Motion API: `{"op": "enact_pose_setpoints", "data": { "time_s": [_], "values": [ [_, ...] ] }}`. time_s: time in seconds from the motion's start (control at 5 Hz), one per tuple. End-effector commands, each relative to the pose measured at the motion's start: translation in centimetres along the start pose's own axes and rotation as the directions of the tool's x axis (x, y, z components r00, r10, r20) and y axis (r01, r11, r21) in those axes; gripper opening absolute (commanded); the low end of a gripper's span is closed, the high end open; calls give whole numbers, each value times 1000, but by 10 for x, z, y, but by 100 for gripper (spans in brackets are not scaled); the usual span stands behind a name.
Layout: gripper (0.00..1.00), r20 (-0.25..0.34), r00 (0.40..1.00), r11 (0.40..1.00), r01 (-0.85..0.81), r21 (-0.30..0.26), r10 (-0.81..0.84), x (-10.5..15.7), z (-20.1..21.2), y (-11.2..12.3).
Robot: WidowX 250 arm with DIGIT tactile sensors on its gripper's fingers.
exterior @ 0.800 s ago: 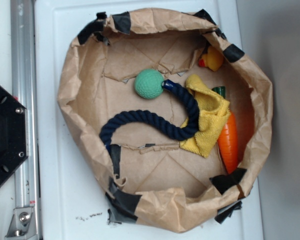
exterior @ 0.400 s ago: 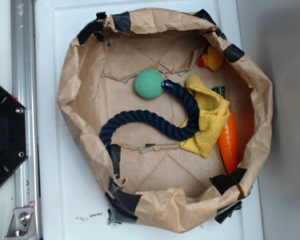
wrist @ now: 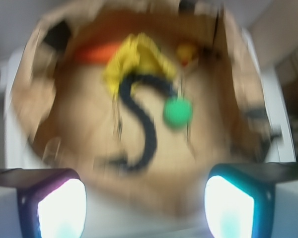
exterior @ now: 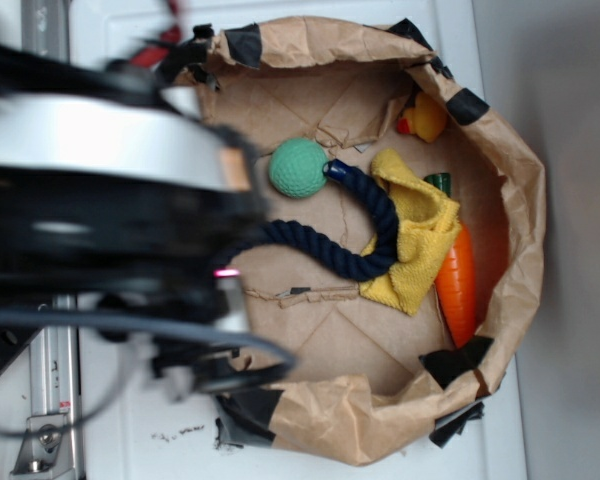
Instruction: Grab the blue rope.
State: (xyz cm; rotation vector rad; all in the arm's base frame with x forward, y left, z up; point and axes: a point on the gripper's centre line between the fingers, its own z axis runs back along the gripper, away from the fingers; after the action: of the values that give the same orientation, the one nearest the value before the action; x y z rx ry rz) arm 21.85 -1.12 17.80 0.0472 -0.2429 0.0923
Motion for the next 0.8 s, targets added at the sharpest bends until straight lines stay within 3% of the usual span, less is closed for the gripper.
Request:
{"op": "enact_pose_setpoints", "data": {
  "time_s": [0.0, 0.2, 0.4, 0.6],
  "values": [
    [100, -70, 987, 990, 142, 0, -142, 43, -107, -5],
    [100, -224, 958, 982, 164, -92, -181, 24, -157, -18],
    [100, -267, 932, 967, 215, -134, -244, -3, -175, -26],
    [30, -280, 928, 967, 217, -136, -247, -10, -178, -27]
  ]
}}
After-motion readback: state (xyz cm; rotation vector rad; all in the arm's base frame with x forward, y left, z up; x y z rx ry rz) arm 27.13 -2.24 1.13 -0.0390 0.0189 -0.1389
